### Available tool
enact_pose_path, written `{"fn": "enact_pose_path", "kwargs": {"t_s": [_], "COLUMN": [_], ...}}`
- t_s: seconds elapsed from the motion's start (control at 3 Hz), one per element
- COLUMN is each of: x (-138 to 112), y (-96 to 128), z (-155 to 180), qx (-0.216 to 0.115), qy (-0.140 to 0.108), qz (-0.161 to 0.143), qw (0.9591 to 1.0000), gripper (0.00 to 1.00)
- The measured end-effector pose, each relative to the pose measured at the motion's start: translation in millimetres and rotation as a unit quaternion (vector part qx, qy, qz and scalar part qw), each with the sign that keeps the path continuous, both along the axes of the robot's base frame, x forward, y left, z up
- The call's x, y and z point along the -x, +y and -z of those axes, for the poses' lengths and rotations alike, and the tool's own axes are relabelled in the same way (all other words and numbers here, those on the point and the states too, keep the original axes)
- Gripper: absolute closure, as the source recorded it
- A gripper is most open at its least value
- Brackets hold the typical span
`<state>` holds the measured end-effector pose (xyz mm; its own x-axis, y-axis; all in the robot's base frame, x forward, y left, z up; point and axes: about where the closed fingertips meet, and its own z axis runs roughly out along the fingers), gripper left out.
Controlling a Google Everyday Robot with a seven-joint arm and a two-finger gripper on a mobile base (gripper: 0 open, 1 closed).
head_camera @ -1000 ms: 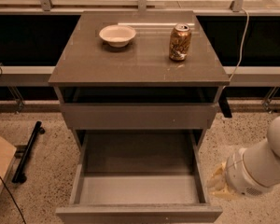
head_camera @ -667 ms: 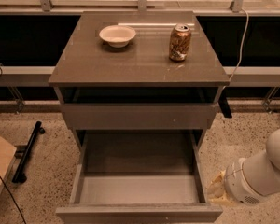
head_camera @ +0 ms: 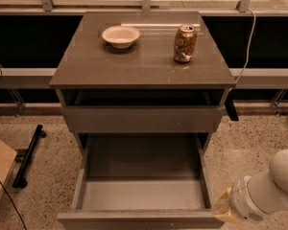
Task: Close middle drawer
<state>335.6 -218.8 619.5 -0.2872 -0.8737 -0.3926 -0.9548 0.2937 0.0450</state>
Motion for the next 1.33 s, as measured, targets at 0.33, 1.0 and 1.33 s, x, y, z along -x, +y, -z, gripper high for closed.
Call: {"fn": "enact_pose_path", "kwargs": {"t_s": [0.33,1.0,1.33], "x": [3,12,9], "y": [2,2,-1], "z": [11,55,80], "qx": [0.016,0.034,0.028], "qy": [0.005,0.004,0.006], "qz": [-0.005,-0.013,-0.009], "qw": [0.9998,0.9993,0.9995], "gripper": [1.0,1.0,1.0]}}
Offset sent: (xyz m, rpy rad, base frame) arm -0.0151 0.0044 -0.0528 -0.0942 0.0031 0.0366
